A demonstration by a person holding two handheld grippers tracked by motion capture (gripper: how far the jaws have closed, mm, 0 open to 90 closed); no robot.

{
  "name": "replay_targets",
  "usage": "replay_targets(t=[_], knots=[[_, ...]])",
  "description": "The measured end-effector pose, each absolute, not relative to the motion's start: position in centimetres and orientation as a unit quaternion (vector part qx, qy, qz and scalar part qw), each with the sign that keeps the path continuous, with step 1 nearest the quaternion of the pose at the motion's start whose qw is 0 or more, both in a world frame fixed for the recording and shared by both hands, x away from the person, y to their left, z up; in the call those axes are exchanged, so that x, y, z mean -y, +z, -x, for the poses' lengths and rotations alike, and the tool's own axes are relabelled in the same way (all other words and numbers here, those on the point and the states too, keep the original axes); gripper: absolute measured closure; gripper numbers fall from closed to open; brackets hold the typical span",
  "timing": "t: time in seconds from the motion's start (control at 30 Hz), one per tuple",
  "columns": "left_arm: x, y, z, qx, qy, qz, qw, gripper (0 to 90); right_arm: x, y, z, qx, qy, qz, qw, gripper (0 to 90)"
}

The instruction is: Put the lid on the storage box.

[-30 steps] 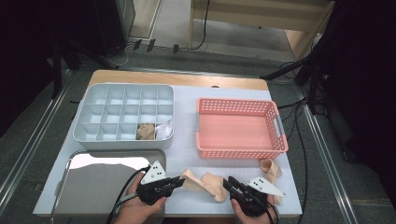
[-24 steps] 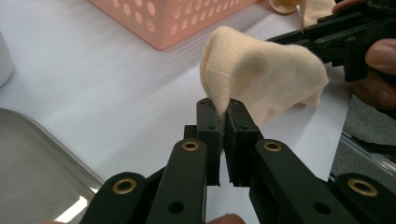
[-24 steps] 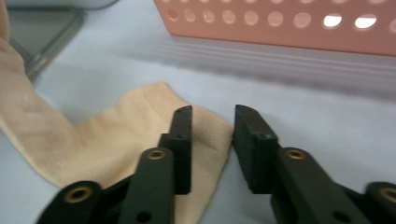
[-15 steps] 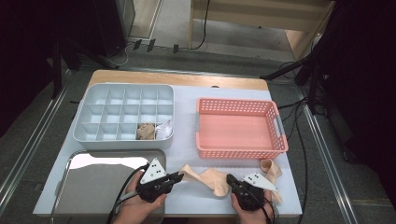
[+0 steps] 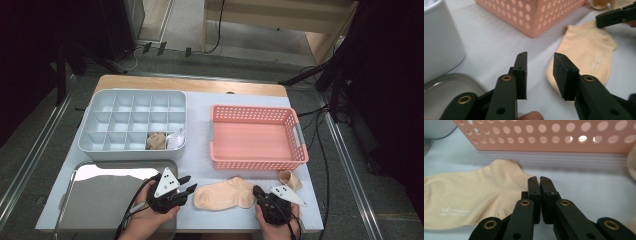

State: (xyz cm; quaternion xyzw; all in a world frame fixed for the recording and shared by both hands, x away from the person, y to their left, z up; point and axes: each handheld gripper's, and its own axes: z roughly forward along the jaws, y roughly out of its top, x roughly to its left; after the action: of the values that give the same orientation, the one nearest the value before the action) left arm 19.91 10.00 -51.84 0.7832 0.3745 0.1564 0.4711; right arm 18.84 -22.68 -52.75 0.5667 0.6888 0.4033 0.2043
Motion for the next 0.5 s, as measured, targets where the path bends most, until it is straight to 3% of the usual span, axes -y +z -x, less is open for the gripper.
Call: replay_targets(t=[0.33,0.5], knots=[[-10.2,-51.9,-19.9,-0.424,0.083,-0.758,0.488,53.7,22.5,-52.4,-18.8,-0.685,0.421,-0.556,0.212,70.6],[-8.8,-52.5,-19.8,-0.441,0.06,-0.772,0.454,52.5,22.5,-52.7,-19.5,-0.686,0.415,-0.561,0.205,65.6]])
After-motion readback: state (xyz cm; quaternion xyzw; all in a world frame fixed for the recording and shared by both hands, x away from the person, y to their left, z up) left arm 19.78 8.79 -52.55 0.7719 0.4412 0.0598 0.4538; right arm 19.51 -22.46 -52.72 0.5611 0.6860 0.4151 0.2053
